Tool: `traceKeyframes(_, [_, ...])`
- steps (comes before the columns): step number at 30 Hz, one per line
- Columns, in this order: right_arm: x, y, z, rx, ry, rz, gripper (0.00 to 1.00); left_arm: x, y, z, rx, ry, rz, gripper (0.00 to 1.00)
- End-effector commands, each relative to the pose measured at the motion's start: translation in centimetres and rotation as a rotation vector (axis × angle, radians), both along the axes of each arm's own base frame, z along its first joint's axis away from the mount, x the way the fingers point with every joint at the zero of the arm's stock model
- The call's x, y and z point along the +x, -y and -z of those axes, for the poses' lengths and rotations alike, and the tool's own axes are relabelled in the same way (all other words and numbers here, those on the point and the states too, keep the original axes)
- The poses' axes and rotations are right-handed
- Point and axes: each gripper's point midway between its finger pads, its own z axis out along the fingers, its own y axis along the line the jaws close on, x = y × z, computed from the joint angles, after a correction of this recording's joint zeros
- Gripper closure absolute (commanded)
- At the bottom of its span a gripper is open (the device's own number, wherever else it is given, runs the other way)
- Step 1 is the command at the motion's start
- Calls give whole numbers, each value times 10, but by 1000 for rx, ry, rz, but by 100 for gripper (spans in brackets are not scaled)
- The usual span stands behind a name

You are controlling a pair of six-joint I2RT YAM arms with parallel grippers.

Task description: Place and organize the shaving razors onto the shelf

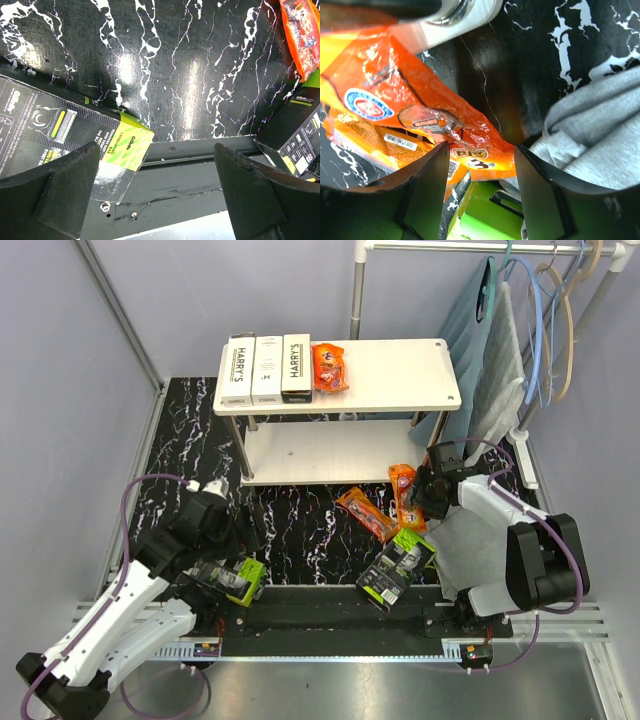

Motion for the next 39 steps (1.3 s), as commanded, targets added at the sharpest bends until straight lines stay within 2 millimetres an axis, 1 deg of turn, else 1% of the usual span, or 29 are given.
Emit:
traceKeyframes(1, [14, -9, -3, 31, 50, -50, 37, 5, 6, -3, -20, 19, 15, 1])
traceKeyframes(3, [13, -9, 0, 34, 45, -54, 38, 6, 6, -2, -19, 16, 15, 1])
traceKeyframes(5, [13, -10, 3, 35, 44, -63, 44, 6, 6, -3, -19, 18, 16, 1])
traceKeyframes(7, [13, -11, 4, 39, 43, -67, 46, 6, 7, -3, -19, 20, 19, 1])
traceKeyframes(10, [13, -15, 7, 58, 36, -79, 57, 6, 7, -3, -20, 19, 18, 1])
traceKeyframes(11, [13, -16, 8, 66, 33, -83, 65, 6, 7, -4, -21, 20, 18, 1])
traceKeyframes(13, [13, -20, 7, 84, 35, -92, 74, 6, 7, -4, -21, 20, 18, 1])
traceKeyframes(15, [12, -21, 7, 94, 35, -97, 80, 6, 7, -3, -20, 19, 20, 1])
traceKeyframes(19, [9, -26, -1, 126, 53, -114, 83, 5, 7, -3, -21, 15, 24, 1])
traceKeyframes(22, [8, -27, -14, 140, 89, -113, 85, 5, 8, -3, -25, 17, 26, 1])
traceKeyframes(23, [8, -28, -21, 147, 112, -114, 85, 5, 8, -4, -26, 18, 28, 1])
traceKeyframes(25, [6, -28, -25, 158, 123, -107, 86, 6, 8, -3, -25, 19, 30, 1])
traceKeyframes(26, [6, -29, -31, 164, 142, -108, 86, 5, 8, -3, -24, 14, 31, 1])
traceKeyframes(34, [-1, -31, -46, 197, 175, -104, 89, 5, 9, -4, -30, 18, 35, 1])
traceKeyframes(39, [-7, -30, -51, 206, 185, -105, 90, 5, 10, -3, -28, 17, 37, 1])
